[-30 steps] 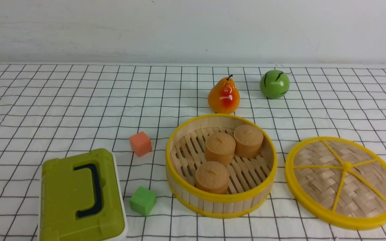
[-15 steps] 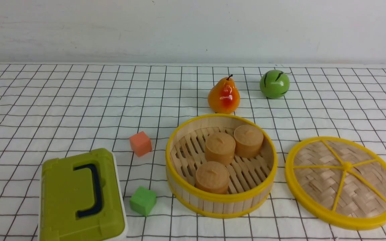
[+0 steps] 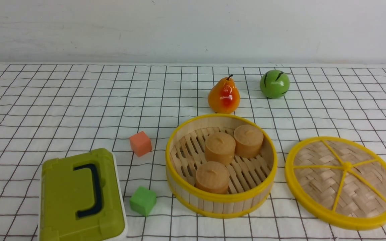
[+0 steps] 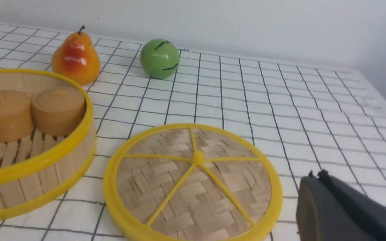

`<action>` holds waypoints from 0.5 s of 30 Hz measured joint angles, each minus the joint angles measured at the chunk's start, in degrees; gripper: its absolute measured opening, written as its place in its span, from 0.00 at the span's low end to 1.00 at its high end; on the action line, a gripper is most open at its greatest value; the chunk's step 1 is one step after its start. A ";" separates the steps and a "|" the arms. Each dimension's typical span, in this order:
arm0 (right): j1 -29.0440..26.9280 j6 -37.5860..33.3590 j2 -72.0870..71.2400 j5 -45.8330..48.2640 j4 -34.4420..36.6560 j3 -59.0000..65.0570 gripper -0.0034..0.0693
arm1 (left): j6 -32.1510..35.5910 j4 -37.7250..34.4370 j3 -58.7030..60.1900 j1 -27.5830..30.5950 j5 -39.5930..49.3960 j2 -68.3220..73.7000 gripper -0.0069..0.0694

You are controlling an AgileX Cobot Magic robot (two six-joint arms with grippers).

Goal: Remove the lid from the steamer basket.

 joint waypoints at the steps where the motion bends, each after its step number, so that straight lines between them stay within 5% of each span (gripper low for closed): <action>1: 0.00 1.98 -1.46 -0.29 -1.07 1.61 0.02 | 0.00 0.00 0.00 0.00 0.00 0.00 0.40; 7: 0.00 8.76 -8.57 -1.41 -2.71 11.60 0.02 | 0.00 0.00 0.00 0.00 0.00 0.00 0.40; 15: -2.65 4.66 -10.10 0.14 3.15 13.66 0.02 | 0.00 0.00 0.00 0.00 0.00 0.00 0.40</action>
